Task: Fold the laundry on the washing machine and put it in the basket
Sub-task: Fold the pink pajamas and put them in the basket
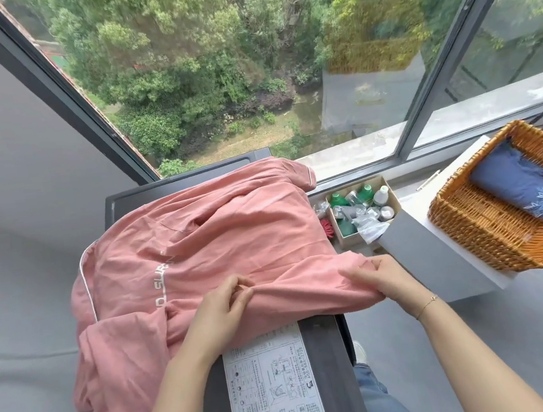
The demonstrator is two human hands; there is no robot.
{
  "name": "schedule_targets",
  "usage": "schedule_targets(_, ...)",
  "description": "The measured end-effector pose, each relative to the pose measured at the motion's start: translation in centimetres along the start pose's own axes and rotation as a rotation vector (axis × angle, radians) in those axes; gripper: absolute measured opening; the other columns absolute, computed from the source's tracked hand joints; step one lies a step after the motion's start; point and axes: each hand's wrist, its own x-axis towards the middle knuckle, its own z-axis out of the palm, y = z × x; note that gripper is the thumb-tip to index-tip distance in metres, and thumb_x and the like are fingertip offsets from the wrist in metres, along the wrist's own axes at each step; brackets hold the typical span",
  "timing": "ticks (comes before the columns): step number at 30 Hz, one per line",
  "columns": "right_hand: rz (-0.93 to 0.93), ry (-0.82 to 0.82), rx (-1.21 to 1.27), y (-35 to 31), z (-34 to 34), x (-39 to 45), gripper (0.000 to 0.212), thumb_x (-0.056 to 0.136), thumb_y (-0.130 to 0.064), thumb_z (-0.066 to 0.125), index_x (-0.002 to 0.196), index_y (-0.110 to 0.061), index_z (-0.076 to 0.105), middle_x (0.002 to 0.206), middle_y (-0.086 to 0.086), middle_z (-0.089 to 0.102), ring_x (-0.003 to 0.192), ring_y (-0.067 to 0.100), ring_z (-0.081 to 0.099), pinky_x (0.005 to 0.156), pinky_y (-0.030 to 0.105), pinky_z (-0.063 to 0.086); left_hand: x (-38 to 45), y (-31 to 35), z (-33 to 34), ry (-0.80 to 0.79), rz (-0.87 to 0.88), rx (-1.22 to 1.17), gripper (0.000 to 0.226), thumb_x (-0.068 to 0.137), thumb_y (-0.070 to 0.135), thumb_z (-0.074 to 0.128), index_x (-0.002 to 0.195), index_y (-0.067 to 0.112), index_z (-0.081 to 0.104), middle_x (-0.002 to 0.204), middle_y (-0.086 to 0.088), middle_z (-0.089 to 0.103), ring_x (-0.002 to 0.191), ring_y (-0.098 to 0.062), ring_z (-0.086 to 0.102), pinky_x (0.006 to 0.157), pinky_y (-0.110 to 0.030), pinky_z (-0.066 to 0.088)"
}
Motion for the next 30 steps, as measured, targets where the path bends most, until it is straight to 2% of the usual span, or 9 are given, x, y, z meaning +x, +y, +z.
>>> schedule_targets(3,0.021,-0.051,0.006,1.1,-1.1,-0.5,0.035,0.080,-0.023,0.077,0.055,-0.014,0.054,0.054,-0.007,0.048,0.051,0.004,0.041,0.052,0.016,0.032,-0.3,-0.4,0.3,-0.035,0.065,0.040,0.011,0.084,0.033,0.070,0.085,0.038,0.060,0.090,0.021,0.062,0.091,0.008,0.054,0.076,-0.012,0.038)
schedule_targets(6,-0.018,-0.043,0.108,1.5,-1.8,-1.5,0.020,0.077,-0.019,0.076,0.088,-0.002,0.071,0.078,0.004,0.063,0.075,0.010,0.055,0.074,0.021,0.045,-0.6,-0.2,0.3,-0.030,0.100,0.057,0.015,0.077,0.030,0.077,0.078,0.033,0.062,0.084,0.017,0.059,0.086,0.002,0.053,0.074,-0.016,0.038)
schedule_targets(8,-0.020,-0.093,0.054,1.5,-2.4,-2.1,0.012,0.081,-0.009,0.072,0.092,-0.006,0.073,0.079,0.001,0.070,0.076,0.009,0.060,0.073,0.015,0.048,-0.8,0.0,0.2,0.039,0.115,0.047,0.020,0.078,0.023,0.076,0.074,0.039,0.064,0.080,0.016,0.058,0.083,0.002,0.054,0.071,-0.014,0.037)
schedule_targets(11,-0.103,-0.027,-0.104,0.8,-2.8,-3.0,0.010,0.084,-0.010,0.070,0.092,-0.015,0.075,0.092,0.000,0.074,0.087,0.011,0.065,0.078,0.017,0.050,-1.1,0.2,-0.4,0.118,0.169,0.050,0.025,0.079,0.016,0.075,0.088,0.039,0.075,0.079,0.015,0.059,0.085,-0.001,0.054,0.071,-0.010,0.038)
schedule_targets(16,-0.465,0.224,-0.002,-2.2,-3.1,-5.0,0.009,0.079,-0.010,0.075,0.087,-0.006,0.076,0.147,-0.022,0.036,0.136,-0.004,0.029,0.105,0.019,0.031,-2.4,1.4,-2.3,0.100,0.260,-0.037,0.020,0.075,0.018,0.080,0.071,0.035,0.072,0.086,0.016,0.062,0.090,-0.006,0.057,0.076,-0.009,0.040)
schedule_targets(21,-0.324,-0.041,0.104,-0.3,-2.6,-7.1,0.029,0.068,-0.024,0.075,0.092,-0.007,0.076,0.117,0.004,0.069,0.121,0.010,0.055,0.098,0.031,0.040,-3.9,0.6,-1.9,-0.239,0.163,0.110,0.038,0.076,0.048,0.067,0.062,0.023,0.041,0.062,0.016,0.047,0.062,-0.002,0.041,0.060,-0.019,0.031)
schedule_targets(24,-0.343,0.193,0.177,1.8,-1.8,-8.3,0.043,0.055,-0.050,0.084,0.080,-0.014,0.078,0.094,0.011,0.073,0.096,0.018,0.064,0.087,0.025,0.047,-4.4,0.2,-0.7,-0.282,0.202,0.171,0.041,0.072,0.059,0.054,0.062,0.024,0.036,0.059,0.012,0.039,0.059,-0.004,0.036,0.060,-0.026,0.030)
schedule_targets(27,-0.488,0.492,0.055,2.0,-1.3,-8.9,0.005,0.076,-0.024,0.076,0.078,-0.028,0.078,0.087,0.006,0.069,0.097,0.020,0.058,0.097,0.031,0.042,-4.5,0.6,-0.9,-0.261,0.223,0.147,0.038,0.080,0.043,0.063,0.061,0.025,0.036,0.057,0.012,0.039,0.058,-0.005,0.037,0.057,-0.024,0.028)
schedule_targets(30,-0.465,0.564,-0.199,3.0,-1.2,-8.5,0.014,0.080,-0.016,0.074,0.084,-0.029,0.074,0.083,0.007,0.062,0.089,0.020,0.056,0.091,0.029,0.042,-4.1,0.5,-1.0,-0.244,0.245,0.216,0.026,0.071,0.022,0.061,0.061,0.022,0.037,0.068,0.011,0.045,0.068,-0.007,0.044,0.066,-0.030,0.034)
